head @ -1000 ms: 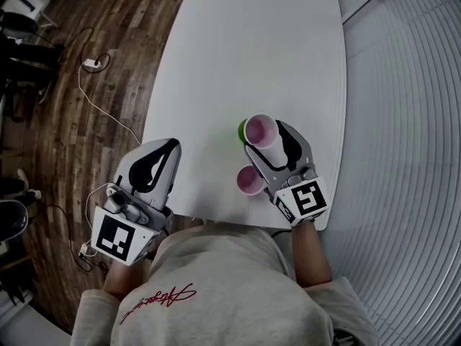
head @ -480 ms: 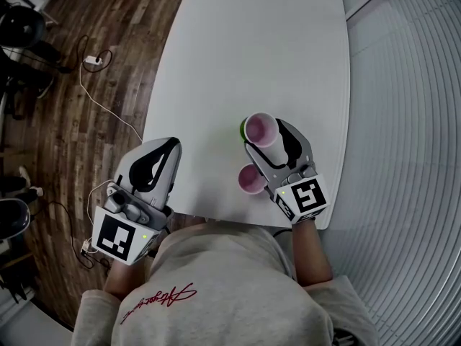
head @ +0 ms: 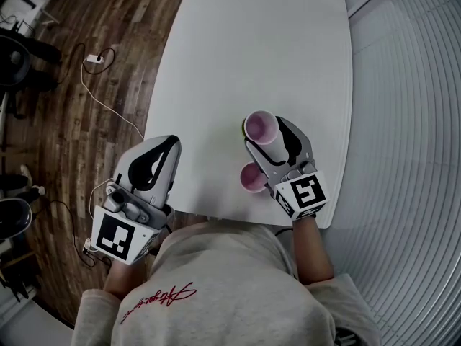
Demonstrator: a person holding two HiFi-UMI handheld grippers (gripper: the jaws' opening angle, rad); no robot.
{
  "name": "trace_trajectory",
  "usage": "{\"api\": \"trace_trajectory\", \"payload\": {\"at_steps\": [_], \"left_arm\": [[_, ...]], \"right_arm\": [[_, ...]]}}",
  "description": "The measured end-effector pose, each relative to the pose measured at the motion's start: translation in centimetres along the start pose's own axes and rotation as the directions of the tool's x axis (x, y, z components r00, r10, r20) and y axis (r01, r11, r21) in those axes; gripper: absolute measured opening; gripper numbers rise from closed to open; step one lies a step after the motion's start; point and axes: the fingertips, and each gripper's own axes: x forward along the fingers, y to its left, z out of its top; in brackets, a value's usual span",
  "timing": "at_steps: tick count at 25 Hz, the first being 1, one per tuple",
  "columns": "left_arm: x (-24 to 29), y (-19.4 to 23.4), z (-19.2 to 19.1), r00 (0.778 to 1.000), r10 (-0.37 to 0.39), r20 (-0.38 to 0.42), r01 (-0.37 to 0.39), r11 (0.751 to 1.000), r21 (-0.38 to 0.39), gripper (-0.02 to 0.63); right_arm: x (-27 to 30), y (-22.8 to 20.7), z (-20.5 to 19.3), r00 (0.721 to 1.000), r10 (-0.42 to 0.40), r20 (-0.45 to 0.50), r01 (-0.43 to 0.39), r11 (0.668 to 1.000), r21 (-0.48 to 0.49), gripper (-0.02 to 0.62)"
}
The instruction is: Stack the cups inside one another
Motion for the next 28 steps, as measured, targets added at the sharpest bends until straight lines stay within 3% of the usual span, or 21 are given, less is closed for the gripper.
{"api": "trace_trajectory", "payload": {"at_steps": [28], "left_arm": [[-0.1, 0.0, 0.1, 1.000, 0.013, 0.008, -0.013, 1.000, -0.001, -0.005]], "right_arm": [[0.6, -0.4, -2.0, 0.998, -0.002, -0.058, 0.002, 1.000, 0.002, 0.328]]}}
